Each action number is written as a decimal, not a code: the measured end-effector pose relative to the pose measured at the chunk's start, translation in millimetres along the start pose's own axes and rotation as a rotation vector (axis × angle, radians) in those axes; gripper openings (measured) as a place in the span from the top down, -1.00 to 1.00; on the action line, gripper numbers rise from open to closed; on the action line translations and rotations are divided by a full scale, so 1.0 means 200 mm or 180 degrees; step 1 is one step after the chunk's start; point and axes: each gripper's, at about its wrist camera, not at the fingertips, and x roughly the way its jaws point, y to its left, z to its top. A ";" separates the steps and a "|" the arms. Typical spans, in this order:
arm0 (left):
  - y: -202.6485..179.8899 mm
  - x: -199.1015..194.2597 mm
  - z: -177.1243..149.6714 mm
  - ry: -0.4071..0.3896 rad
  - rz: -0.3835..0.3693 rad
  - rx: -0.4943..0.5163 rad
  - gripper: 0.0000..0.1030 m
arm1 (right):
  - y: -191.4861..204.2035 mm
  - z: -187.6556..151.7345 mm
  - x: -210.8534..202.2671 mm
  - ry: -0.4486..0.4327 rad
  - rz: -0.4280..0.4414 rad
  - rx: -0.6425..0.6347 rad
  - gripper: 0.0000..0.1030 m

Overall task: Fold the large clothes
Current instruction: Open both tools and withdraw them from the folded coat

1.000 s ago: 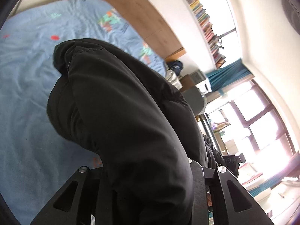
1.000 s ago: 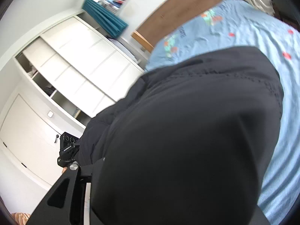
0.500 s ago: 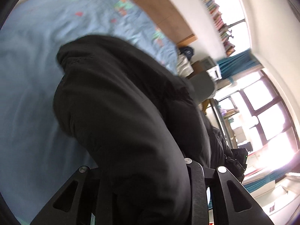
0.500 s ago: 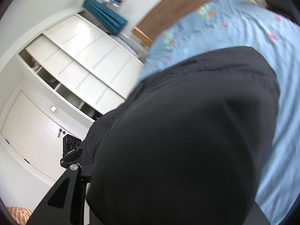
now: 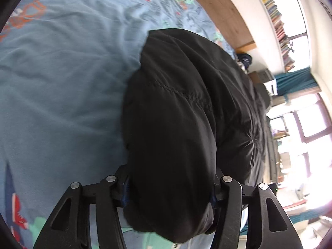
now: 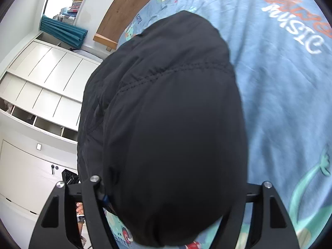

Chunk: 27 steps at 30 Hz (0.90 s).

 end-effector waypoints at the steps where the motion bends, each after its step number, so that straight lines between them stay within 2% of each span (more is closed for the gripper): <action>1: 0.01 -0.02 -0.01 -0.0010 0.0047 -0.0019 -0.10 | -0.02 -0.01 -0.02 -0.0015 0.0004 0.0018 -0.43; 5: 0.00 -0.09 -0.03 -0.0099 0.0185 -0.0046 -0.10 | -0.12 -0.05 -0.14 -0.0159 -0.0032 0.0165 -0.44; 14: -0.13 -0.32 -0.07 -0.0391 0.0403 0.0072 -0.10 | -0.12 -0.10 -0.51 -0.0658 -0.0239 0.0314 -0.44; 19: -0.27 -0.43 -0.19 -0.0527 0.0684 0.0340 -0.34 | -0.01 -0.16 -0.69 -0.0780 -0.0358 0.0160 -0.44; 27: -0.44 -0.56 -0.43 -0.0779 0.1129 0.0671 -0.46 | 0.28 -0.40 -0.81 -0.0792 -0.0580 -0.0219 -0.44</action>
